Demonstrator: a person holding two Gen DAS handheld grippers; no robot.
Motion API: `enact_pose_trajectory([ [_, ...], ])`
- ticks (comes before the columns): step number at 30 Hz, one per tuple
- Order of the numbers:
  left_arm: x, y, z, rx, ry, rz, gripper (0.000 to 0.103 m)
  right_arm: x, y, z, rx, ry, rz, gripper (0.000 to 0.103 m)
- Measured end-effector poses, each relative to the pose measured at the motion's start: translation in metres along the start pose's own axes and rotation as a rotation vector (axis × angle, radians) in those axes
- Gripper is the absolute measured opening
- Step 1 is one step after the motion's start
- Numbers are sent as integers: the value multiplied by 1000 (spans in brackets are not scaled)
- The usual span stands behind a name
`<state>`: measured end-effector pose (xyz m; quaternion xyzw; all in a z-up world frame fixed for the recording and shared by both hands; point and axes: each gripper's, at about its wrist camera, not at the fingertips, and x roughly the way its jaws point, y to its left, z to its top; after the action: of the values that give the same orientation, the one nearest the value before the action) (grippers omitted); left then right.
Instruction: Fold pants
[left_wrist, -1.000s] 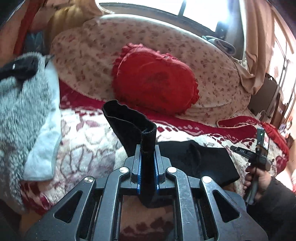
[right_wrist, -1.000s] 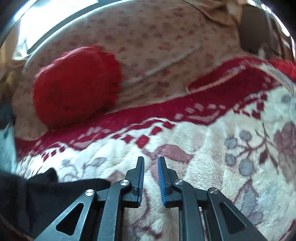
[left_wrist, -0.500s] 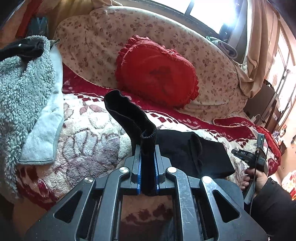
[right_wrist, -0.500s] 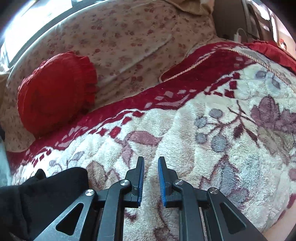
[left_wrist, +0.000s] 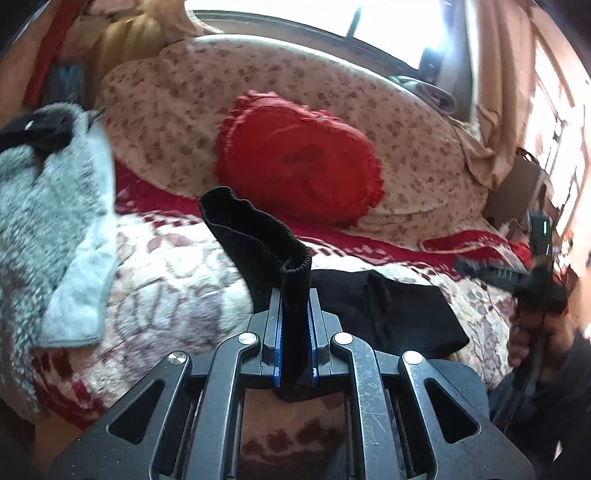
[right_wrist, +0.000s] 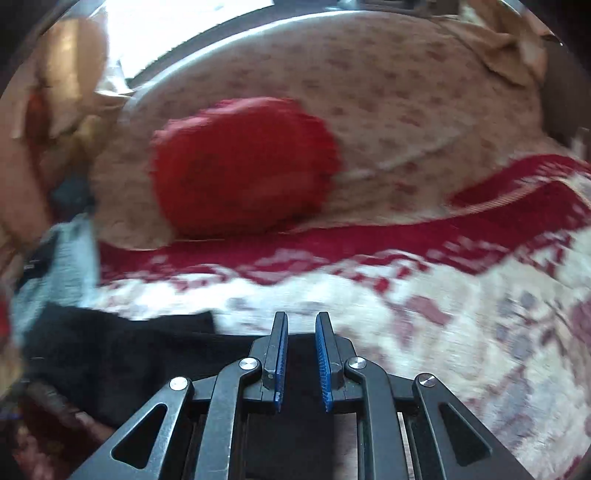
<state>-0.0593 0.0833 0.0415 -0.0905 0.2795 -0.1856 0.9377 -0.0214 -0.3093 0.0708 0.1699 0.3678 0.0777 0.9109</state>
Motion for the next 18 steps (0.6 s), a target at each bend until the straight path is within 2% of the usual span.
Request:
enact_pose_trajectory([
  [1,2,-7,1,22,-1,-3,9,2,9,5,23,22,95,21],
  [2,4,-15,1,43,2,-7,9,7,19,10,52,58,199,35],
  [4,5,-27,1,85,-1,-7,9,27,45,20,110,165,436,53],
  [7,8,-45,0,188,0,29,9,47,85,26,121,279,565,53],
  [11,12,-68,-9,347,-8,87,9,57,133,32,28,325,600,53],
  [14,10,-81,-14,429,-28,93,9,67,158,35,-86,356,552,53],
  [17,8,-94,-19,494,-38,78,10,79,178,30,-212,437,528,53],
  [18,8,-95,-19,504,-38,72,9,82,184,31,-268,428,472,53],
])
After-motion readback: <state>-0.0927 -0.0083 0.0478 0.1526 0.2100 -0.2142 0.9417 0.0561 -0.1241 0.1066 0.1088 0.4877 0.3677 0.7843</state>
